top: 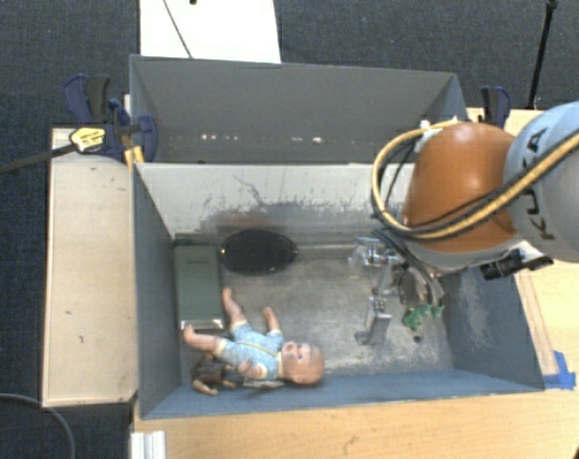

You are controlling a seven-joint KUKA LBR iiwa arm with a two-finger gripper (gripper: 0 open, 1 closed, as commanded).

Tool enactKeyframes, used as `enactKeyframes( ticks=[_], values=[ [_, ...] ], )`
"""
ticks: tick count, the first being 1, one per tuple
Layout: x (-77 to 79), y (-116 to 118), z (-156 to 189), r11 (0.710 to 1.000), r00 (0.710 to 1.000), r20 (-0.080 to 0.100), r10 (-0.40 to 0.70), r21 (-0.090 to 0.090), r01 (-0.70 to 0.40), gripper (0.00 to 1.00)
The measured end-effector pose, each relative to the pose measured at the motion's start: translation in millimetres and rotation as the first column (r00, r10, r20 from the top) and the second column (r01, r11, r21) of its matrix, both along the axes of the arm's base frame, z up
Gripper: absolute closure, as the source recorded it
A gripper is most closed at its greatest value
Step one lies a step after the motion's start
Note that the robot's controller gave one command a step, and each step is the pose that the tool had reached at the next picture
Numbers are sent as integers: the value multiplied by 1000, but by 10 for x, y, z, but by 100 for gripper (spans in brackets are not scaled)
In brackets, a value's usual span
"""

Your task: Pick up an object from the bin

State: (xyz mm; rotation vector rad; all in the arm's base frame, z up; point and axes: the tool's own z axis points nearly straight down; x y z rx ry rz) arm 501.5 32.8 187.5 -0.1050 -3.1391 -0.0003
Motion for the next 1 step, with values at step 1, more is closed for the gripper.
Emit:
enactKeyframes(
  ticks=[1],
  values=[
    [0, 0, 0, 1000, 1000, 0, 0, 0, 0, 0]
  ],
)
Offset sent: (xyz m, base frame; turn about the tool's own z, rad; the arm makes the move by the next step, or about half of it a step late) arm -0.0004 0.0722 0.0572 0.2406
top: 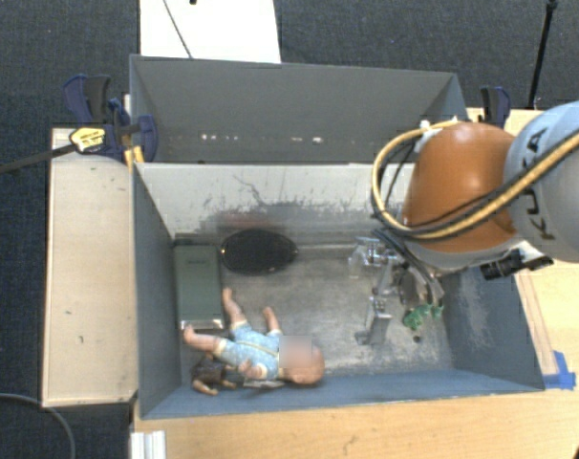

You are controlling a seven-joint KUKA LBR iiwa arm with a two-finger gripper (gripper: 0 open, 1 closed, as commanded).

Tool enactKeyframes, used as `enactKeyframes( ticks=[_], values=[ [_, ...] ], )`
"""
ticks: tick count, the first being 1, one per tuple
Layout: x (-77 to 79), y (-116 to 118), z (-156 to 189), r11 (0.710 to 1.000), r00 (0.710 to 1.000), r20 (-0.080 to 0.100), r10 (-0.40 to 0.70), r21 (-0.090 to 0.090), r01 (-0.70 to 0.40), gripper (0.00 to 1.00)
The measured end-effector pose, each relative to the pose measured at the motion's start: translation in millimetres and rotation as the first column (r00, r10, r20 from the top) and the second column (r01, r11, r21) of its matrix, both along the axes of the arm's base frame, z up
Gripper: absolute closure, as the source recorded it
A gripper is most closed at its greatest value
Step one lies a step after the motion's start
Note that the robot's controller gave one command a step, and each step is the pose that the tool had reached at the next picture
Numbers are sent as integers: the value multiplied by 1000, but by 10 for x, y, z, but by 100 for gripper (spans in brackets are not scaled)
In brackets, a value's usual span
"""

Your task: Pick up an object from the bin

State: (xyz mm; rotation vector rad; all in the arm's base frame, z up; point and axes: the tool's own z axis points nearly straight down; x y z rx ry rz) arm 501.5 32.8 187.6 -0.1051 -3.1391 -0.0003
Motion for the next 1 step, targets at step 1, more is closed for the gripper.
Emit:
enactKeyframes(
  ticks=[1],
  values=[
    [0, 3, 2, 1000, 1000, 0, 0, 0, 0, 0]
  ],
)
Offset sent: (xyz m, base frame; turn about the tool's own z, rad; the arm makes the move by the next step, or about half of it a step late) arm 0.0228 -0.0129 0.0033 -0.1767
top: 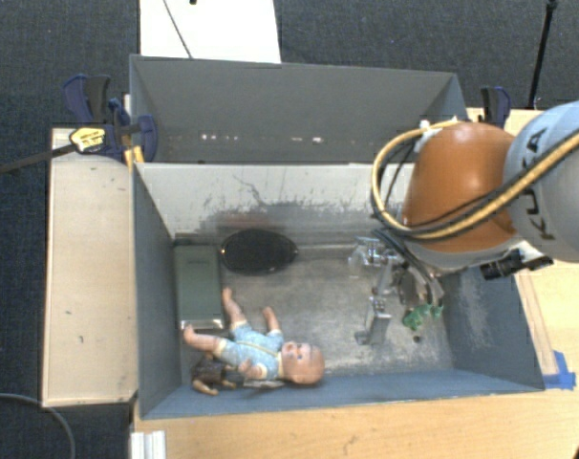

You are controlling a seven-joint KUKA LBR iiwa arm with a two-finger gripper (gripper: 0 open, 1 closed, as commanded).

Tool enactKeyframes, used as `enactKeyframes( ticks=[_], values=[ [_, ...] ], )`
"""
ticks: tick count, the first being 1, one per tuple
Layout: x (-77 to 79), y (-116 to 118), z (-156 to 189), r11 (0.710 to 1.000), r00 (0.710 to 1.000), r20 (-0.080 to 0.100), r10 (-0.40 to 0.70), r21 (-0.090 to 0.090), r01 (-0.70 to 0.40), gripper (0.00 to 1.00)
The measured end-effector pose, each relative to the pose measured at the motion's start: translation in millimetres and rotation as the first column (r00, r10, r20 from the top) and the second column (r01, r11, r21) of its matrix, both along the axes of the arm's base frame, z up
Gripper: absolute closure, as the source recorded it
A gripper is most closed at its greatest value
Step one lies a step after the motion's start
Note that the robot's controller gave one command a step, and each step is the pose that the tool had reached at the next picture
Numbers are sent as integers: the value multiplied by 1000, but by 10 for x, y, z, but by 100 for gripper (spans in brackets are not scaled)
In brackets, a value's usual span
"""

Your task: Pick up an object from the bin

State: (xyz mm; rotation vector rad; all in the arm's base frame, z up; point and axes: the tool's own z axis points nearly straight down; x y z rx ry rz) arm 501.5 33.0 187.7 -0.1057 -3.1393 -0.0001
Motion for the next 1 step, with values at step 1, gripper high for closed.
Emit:
enactKeyframes(
  ticks=[1],
  values=[
    [114, -40, 23, 999, 999, 4, 49, 0, -49, 0]
  ],
)
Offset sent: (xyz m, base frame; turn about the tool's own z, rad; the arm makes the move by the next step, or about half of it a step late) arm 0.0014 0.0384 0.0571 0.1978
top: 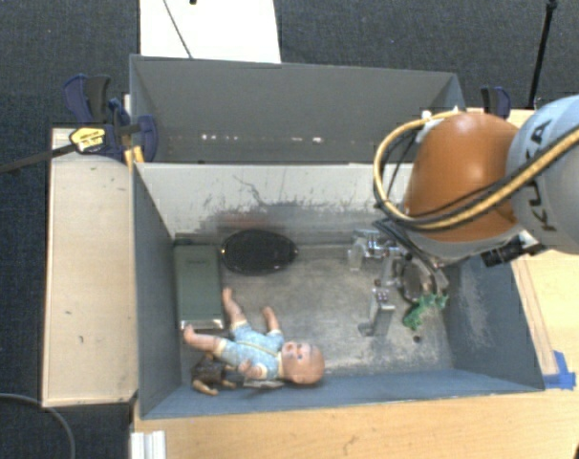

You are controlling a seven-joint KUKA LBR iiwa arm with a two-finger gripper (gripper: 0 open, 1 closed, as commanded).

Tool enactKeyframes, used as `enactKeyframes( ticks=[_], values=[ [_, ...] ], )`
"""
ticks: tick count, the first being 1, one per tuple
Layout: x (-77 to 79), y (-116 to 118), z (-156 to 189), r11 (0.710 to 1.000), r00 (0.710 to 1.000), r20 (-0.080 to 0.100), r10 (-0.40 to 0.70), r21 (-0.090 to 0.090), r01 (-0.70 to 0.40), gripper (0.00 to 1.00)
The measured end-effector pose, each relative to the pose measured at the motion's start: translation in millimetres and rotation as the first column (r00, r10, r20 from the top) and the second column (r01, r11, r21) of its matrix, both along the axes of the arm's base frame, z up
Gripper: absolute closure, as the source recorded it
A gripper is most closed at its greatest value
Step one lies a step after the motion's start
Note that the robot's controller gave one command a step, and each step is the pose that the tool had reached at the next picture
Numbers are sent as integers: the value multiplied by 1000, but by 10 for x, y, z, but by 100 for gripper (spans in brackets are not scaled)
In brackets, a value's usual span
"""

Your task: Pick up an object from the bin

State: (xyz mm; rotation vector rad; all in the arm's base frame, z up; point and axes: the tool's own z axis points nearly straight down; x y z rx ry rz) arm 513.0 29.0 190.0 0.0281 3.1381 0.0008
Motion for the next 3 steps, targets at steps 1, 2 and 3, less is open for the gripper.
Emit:
enactKeyframes(
  ticks=[1, 2, 3],
  values=[
    [-21, 131, 203, 995, 995, 0, 102, 0, -102, 0],
    [18, 221, 330, 976, 976, 0, -217, 1, 217, 0],
    [-14, 659, 338, 978, 978, 2, -210, 1, 210, 0]
  ],
)
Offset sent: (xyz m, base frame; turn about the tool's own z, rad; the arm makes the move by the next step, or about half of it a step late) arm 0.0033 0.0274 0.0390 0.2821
